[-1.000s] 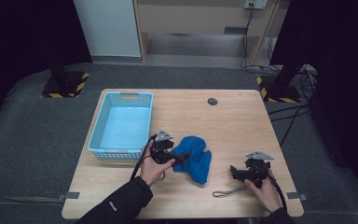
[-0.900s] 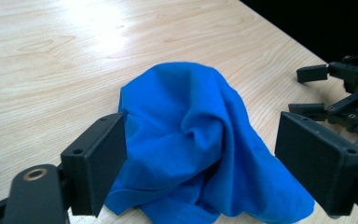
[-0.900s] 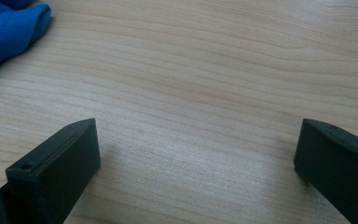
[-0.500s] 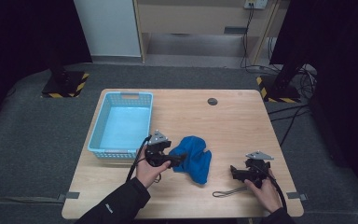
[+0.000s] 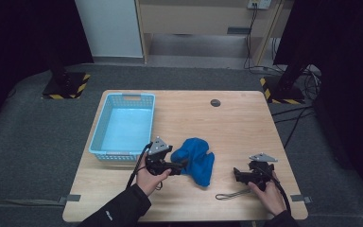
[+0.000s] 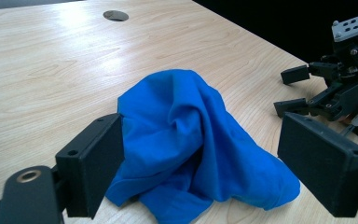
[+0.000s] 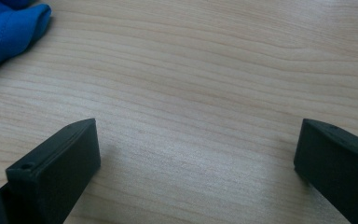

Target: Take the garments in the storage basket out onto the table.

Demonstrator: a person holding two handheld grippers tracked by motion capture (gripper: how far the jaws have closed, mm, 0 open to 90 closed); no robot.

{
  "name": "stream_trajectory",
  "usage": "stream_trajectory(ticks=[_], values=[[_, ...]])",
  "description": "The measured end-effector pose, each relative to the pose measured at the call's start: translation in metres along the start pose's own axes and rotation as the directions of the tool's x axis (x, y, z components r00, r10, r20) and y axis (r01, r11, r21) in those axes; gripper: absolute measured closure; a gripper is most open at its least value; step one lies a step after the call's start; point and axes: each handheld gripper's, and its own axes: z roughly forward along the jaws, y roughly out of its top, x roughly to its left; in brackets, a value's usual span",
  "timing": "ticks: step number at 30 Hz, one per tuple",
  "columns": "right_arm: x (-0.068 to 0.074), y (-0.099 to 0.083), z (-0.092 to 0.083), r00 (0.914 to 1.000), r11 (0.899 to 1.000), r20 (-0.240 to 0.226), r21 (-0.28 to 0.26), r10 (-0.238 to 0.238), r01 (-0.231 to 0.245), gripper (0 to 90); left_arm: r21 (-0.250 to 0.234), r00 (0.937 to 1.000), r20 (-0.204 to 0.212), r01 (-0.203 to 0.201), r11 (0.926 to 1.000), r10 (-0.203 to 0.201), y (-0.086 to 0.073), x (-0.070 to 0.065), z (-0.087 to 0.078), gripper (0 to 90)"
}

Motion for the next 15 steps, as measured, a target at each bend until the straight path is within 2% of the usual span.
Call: stream_trajectory(ticks=[6,15], values=[[0.0000,0.0000,0.0000,1.0000,1.000,0.000,0.000,0.000,0.000,0.4,-0.012,0.9999,-0.010,0.009,0.9999,-0.009,-0.0017,0.0012,-0.0033,13.4],[0.0000,0.0000,0.0000,1.0000,1.000,0.000,0.000,0.000,0.000,0.4,-0.037,0.9988,-0.050,0.000,0.9993,-0.001,-0.0062,0.0021,-0.0091,13.5]])
